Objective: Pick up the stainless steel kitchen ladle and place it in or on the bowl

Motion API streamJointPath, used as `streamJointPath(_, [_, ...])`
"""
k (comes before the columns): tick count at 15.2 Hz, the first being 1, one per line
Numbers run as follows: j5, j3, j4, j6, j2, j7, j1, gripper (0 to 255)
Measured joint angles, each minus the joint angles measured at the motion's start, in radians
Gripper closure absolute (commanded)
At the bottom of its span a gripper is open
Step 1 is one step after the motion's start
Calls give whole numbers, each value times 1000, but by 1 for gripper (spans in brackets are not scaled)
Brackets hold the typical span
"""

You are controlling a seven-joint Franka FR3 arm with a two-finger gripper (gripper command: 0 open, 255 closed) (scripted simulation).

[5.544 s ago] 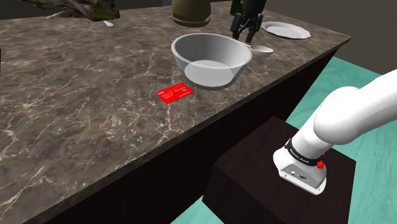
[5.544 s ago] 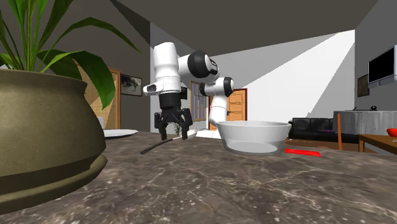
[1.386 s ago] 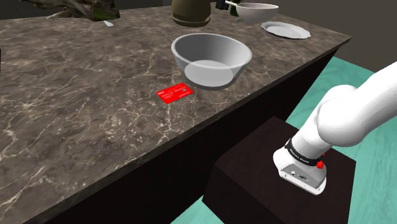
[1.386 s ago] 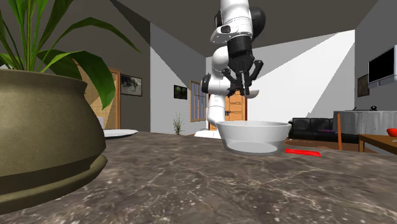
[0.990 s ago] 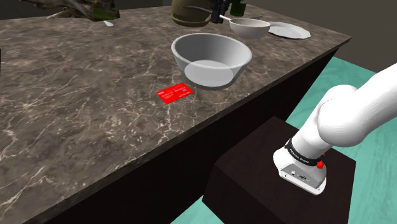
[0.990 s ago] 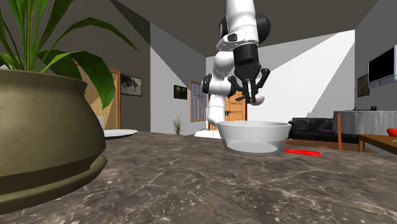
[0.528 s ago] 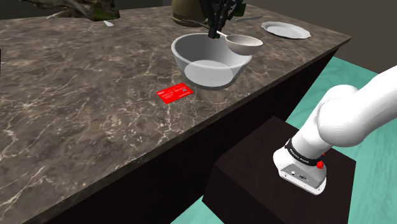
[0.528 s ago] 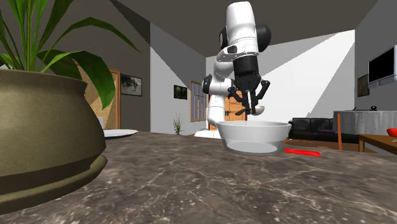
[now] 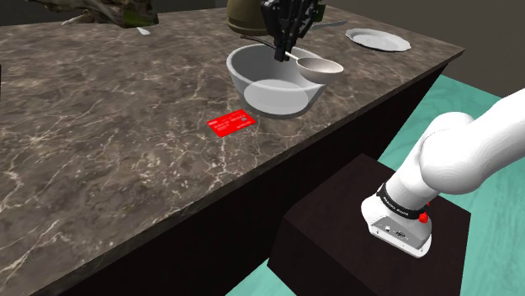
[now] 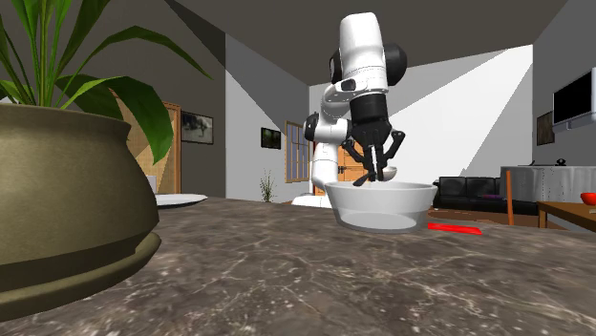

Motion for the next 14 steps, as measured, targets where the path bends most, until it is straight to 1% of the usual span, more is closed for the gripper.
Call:
streamJointPath(2, [0, 0, 0, 0, 0, 0, 0, 255])
streamJointPath(3, [0, 0, -1, 0, 0, 0, 0, 0])
streamJointPath(9, [0, 0, -1, 0, 0, 0, 0, 0])
streamJointPath(11, [-2, -2, 47, -38, 8, 6, -1, 0])
streamJointPath(13, [-10, -11, 126, -96, 30, 6, -6, 0])
streamJointPath(14, [-10, -11, 143, -110, 33, 10, -6, 0])
